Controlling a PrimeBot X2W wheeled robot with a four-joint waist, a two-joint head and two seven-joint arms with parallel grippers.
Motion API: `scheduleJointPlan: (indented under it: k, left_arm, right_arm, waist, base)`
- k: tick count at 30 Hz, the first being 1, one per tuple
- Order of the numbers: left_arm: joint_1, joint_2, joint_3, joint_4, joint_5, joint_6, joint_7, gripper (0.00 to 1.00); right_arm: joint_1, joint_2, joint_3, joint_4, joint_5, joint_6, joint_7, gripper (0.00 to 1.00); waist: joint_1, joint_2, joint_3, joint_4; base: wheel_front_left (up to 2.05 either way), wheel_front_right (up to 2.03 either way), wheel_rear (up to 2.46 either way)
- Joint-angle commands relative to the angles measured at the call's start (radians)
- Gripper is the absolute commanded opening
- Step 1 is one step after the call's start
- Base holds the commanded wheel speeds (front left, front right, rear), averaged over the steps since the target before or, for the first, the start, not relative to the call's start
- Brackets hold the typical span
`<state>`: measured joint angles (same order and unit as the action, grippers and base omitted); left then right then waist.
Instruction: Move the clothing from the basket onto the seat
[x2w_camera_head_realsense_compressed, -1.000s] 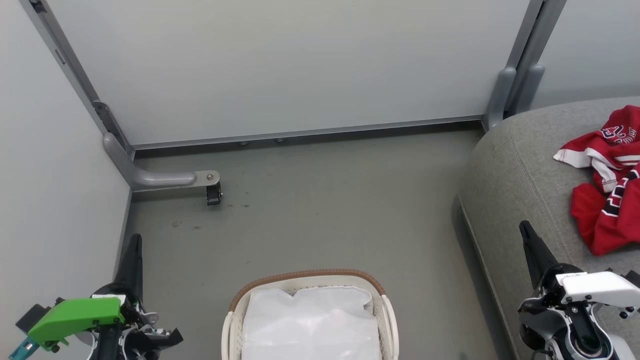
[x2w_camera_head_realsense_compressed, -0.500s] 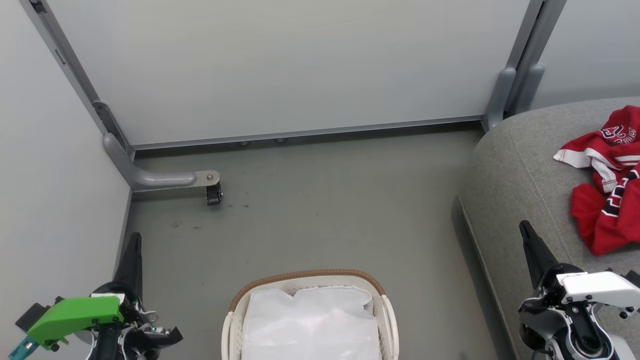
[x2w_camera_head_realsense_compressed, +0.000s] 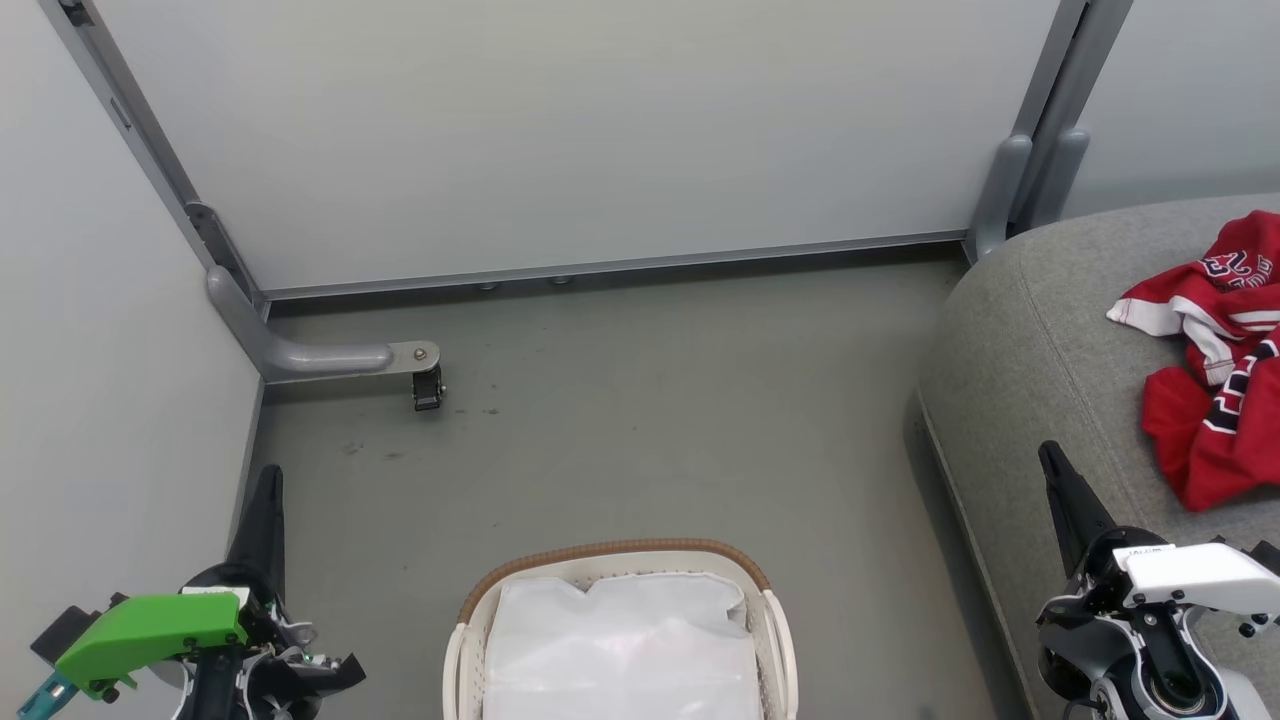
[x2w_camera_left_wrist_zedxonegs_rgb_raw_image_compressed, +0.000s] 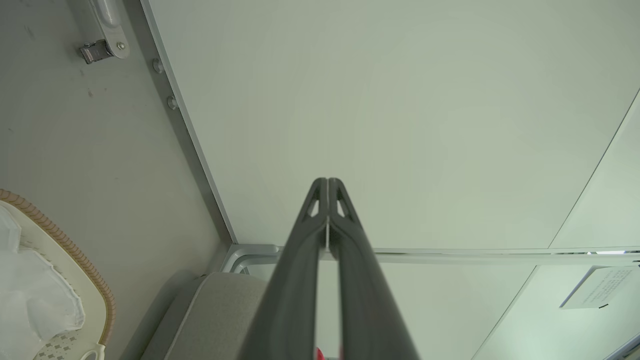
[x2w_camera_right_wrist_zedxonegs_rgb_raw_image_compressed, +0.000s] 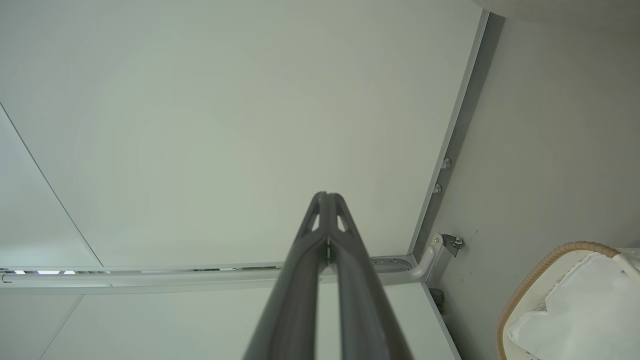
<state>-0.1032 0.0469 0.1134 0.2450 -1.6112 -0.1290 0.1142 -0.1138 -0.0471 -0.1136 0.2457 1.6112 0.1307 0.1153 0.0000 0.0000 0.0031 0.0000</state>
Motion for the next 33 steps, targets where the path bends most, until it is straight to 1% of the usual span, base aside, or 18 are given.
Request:
scheduleJointPlan:
  k: [1, 33]
  left_arm:
    - [-0.011, 0.006, 0.003, -0.001, -0.003, -0.003, 0.003, 0.0]
    - [-0.011, 0.006, 0.002, -0.002, -0.003, -0.003, 0.003, 0.0]
  right_arm:
    - [0.011, -0.006, -0.002, -0.004, 0.003, 0.0, 0.001, 0.0]
    - [0.011, -0.006, -0.002, -0.004, 0.003, 0.0, 0.001, 0.0]
  waist:
    - [0.0, 0.0, 0.0, 0.0]
    - [0.0, 0.0, 0.0, 0.0]
  base:
    - [0.0, 0.0, 0.0]
    - [0.0, 0.0, 0.0]
